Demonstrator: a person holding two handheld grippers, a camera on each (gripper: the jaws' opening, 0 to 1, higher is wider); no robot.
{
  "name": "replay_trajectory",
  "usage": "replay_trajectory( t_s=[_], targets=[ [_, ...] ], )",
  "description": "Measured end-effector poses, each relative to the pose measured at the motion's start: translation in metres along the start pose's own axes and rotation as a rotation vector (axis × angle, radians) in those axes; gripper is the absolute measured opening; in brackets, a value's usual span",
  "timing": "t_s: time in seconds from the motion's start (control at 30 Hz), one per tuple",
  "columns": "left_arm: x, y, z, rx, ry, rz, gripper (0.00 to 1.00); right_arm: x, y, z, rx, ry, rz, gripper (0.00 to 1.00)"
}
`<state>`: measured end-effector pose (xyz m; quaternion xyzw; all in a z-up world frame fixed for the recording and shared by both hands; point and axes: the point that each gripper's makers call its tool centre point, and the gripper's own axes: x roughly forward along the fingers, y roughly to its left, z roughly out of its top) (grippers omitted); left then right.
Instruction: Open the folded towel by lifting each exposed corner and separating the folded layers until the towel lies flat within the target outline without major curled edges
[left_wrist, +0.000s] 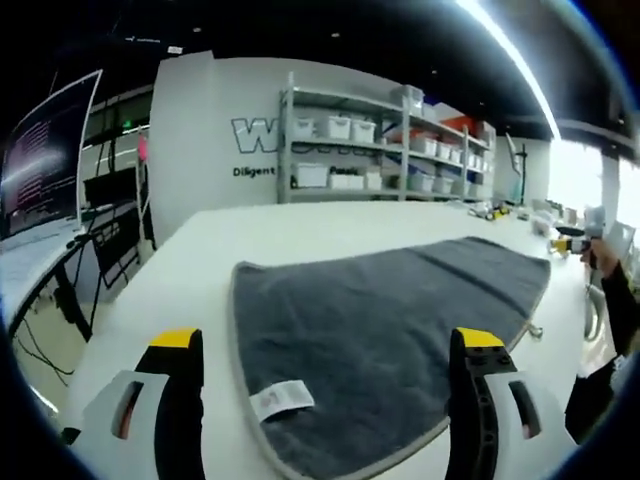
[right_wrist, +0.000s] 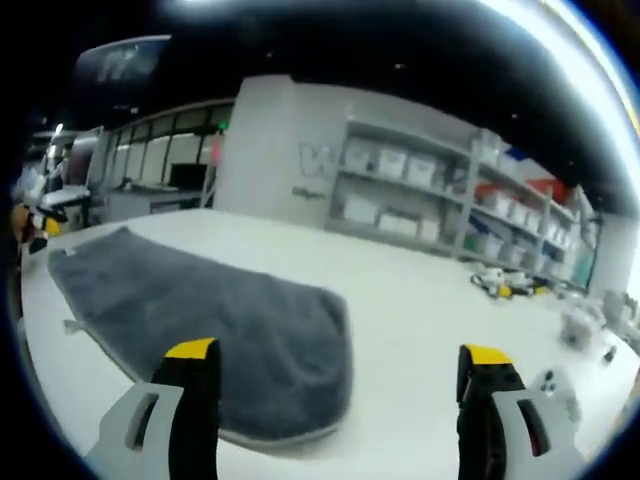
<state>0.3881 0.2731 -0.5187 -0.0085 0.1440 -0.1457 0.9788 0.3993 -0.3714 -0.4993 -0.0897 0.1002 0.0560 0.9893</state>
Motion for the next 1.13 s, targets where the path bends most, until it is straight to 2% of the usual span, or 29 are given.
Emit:
replay_trajectory(
  t_s=[0.1, 0.33, 1.13],
  targets=[
    [-0.006, -0.004, 0.000, 0.005, -0.017, -0.016, 1.00, -0.002, 0.008, 0.003, 0.044, -0.021, 0.030, 1.00],
    [-0.012, -0.008, 0.001, -0.003, -0.031, -0.026, 1.00, -0.006, 0.012, 0.008, 0.052, -0.051, 0.035, 1.00],
    [-0.016, -0.007, 0.001, 0.002, -0.029, -0.030, 1.00, -0.002, 0.018, 0.005, 0.048, -0.035, 0.037, 1.00]
  ],
)
